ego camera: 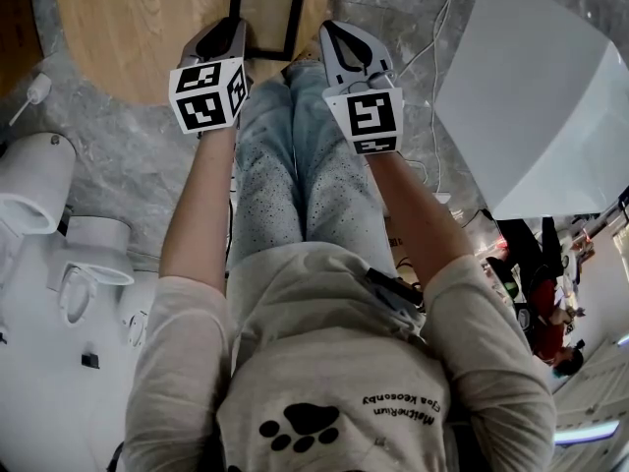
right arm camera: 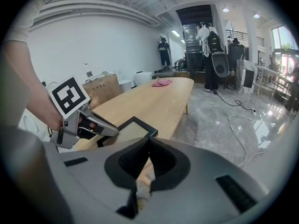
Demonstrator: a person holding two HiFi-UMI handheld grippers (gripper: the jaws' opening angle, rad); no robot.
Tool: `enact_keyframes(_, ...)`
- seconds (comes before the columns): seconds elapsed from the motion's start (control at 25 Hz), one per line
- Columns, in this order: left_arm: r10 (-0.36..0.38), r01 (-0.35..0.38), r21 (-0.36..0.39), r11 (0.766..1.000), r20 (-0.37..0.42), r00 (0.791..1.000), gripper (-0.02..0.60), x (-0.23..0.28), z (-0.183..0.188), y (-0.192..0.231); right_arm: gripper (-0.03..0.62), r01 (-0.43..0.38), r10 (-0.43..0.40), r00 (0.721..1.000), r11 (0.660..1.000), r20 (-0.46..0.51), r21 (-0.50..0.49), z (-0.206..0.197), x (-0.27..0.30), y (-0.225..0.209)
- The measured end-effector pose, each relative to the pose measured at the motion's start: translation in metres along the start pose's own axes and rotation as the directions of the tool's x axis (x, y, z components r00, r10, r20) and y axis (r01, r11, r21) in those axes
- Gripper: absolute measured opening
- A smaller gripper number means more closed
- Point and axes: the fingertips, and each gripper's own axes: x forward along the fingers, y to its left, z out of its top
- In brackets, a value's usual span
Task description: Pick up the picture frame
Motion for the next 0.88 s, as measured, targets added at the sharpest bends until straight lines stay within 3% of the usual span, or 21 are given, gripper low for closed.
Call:
enact_keyframes(0.68, -0.016, 0.016, 0.005, 1.000, -0.012, 1.000, 0.083, 0.012, 0.002, -0.043, 0.008, 0.023, -0.019, 0.999, 0.995, -0.036, 0.094, -0.026, -0.008, -0.026)
enact_keyframes(0.88, -0.018, 0.019, 0.010, 1.000, -0.020, 1.000, 0.083, 0.013, 0.001, -0.048, 0.008, -0.009, 0.017, 0.999, 0.986, -0.051, 0.168, -0.036, -0.004, -0.024)
